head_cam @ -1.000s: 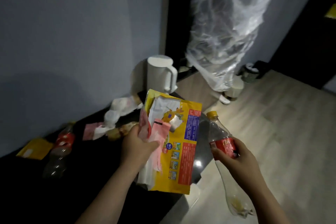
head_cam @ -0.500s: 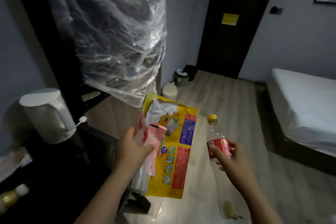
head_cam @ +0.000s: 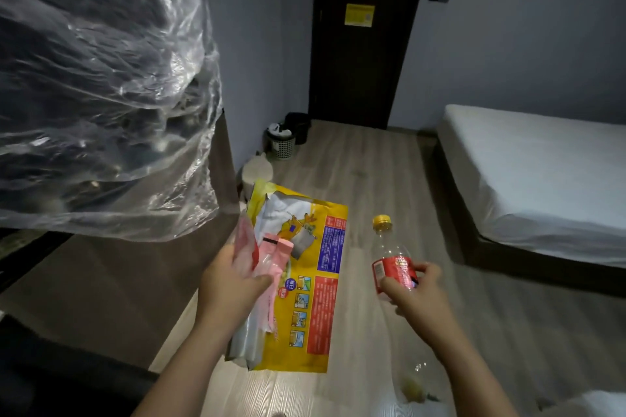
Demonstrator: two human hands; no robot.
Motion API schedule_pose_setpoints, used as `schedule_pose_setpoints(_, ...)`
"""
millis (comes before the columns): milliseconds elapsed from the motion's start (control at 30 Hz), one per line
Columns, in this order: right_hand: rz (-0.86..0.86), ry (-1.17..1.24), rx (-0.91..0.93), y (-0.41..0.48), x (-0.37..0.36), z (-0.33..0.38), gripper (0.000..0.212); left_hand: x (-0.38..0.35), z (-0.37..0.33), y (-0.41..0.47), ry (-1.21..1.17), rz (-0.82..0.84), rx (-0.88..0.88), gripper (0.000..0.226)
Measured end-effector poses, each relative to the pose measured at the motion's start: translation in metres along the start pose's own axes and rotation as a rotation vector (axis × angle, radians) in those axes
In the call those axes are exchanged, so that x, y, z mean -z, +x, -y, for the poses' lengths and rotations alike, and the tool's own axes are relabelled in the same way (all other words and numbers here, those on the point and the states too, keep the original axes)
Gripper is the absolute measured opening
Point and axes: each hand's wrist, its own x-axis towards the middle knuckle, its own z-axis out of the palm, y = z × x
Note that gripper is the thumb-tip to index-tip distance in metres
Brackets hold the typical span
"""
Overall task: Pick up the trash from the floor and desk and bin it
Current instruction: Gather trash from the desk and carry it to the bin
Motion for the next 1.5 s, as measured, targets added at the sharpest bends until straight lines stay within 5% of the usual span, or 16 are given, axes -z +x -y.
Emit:
schedule_pose_setpoints(200, -0.037, -0.019, -0.05, 0.106, -0.017, 0.048, 0.072, -0.021, -0.035, 0.115, 0.059, -0.071, -0.071, 0.014)
schedule_pose_setpoints(433, -0.066, -0.009, -0.073, 0.22, -0.033, 0.078, 0.054, -0.047, -0.081, 0.219, 0.101, -0.053, -0.106, 0.047)
schedule_pose_setpoints(667, -0.046, -0.007, -0.044, 0.354, -0.028, 0.093, 0.051, -0.105, -0.109, 0.326, 0.178, -0.05, -0.156, 0.015)
schedule_pose_setpoints(1100, 0.004, 0.007, 0.011, 0.622, 0.016, 0.145, 0.056, -0.232, -0.18, 0.531, 0.193, -0.092, -0.033, 0.038)
schedule_pose_setpoints(1500, 0.06, -0.021, 0.042, 0.826, -0.047, 0.214, 0.051, -0.268, -0.2, 0.758, 0.155, -0.109, 0.015, 0.039)
